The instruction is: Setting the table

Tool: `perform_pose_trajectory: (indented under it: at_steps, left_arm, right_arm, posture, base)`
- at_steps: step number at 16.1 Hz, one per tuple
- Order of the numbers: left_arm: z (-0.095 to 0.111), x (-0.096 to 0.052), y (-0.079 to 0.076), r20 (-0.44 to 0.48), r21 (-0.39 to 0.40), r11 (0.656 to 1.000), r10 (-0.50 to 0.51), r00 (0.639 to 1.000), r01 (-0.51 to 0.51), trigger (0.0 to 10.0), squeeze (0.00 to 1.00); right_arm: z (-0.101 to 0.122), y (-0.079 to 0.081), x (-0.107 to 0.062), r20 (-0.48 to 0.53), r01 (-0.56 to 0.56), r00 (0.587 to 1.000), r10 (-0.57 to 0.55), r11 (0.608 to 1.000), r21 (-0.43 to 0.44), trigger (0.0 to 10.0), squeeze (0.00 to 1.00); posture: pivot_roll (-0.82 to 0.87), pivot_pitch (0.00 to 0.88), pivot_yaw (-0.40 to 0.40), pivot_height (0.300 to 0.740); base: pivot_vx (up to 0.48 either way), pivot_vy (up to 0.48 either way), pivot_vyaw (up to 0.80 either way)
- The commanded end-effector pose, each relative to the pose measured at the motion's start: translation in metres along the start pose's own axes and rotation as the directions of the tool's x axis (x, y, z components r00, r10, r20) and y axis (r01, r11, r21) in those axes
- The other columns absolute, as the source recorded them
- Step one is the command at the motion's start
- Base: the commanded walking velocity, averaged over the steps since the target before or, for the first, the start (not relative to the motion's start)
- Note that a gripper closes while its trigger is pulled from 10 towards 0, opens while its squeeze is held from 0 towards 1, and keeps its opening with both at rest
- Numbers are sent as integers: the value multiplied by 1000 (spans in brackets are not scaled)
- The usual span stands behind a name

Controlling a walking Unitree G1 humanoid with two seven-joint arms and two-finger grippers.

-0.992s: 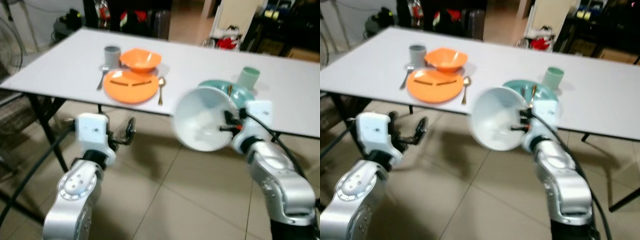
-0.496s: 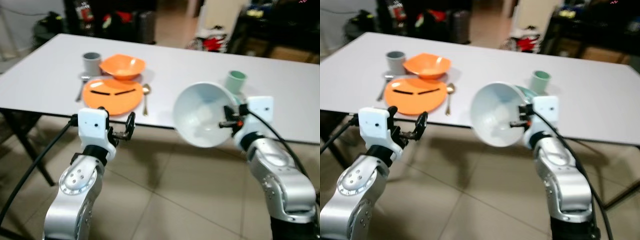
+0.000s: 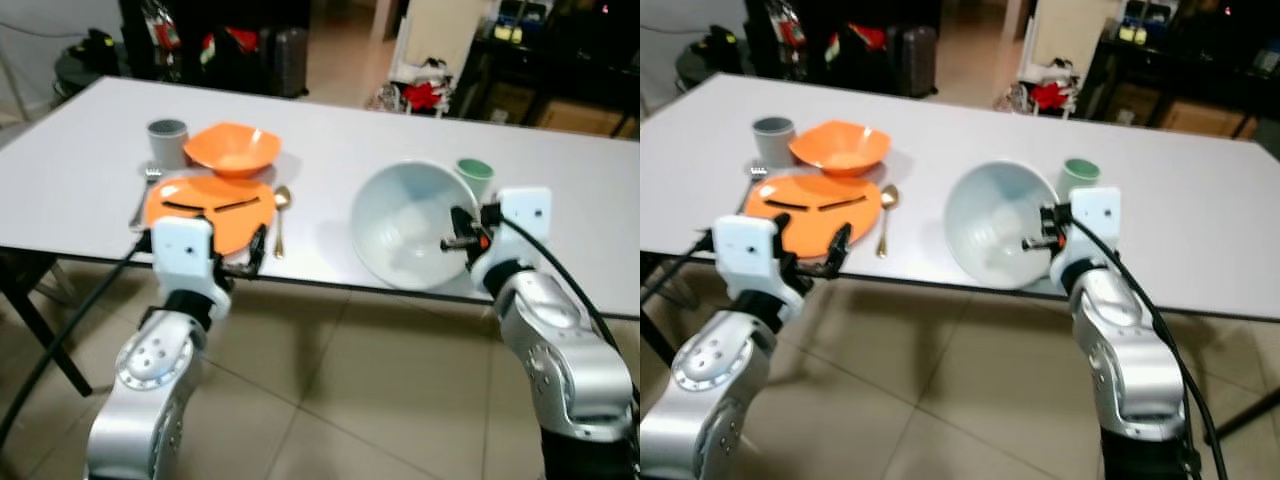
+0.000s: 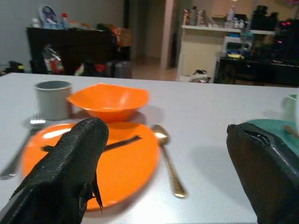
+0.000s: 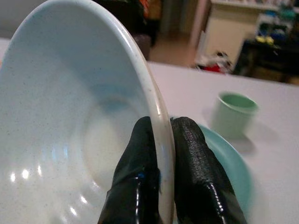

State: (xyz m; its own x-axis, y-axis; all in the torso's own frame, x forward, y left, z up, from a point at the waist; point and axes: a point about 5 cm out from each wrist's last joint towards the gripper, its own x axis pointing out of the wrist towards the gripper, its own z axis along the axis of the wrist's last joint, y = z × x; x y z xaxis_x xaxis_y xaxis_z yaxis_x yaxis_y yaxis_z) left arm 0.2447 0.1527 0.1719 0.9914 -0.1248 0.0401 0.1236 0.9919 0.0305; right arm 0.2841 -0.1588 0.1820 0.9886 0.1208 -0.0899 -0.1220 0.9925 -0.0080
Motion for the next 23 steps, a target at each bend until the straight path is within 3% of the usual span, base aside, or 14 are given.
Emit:
perform_pose_trajectory:
  at_steps: [1,5,9,17,23]
  left_arm:
    - [1,0,4,4,3,1000,20,1000,-20,10000,0]
    - [1,-4,3,5,2,1000,28,1000,-28,10000,0]
    - [5,-4,9,20,20,999,36,999,-36,10000,0]
    - [12,-7,12,36,60,998,23,999,-25,10000,0]
    - [19,-3,14,48,95,995,-11,999,6,10000,0]
  right_arm:
    - [10,9,3,45,-45,998,46,999,-14,10000,0]
    - [16,8,4,57,-61,996,63,998,-28,10000,0]
    - [21,13,5,79,-79,994,81,996,-28,10000,0]
    - [24,13,5,97,-88,991,90,996,-24,10000,0]
    - [19,12,7,77,-83,994,79,995,51,10000,0]
  posture:
    - [-80,0,-107,740]
    - [-78,0,-114,740]
    - [-72,0,-114,740]
    - [-36,0,-115,740]
    - [-30,0,-86,740]
  base:
    - [345,0,0]
    - [346,0,0]
    - [345,0,-558]
    - [345,0,0]
    - [344,0,-579]
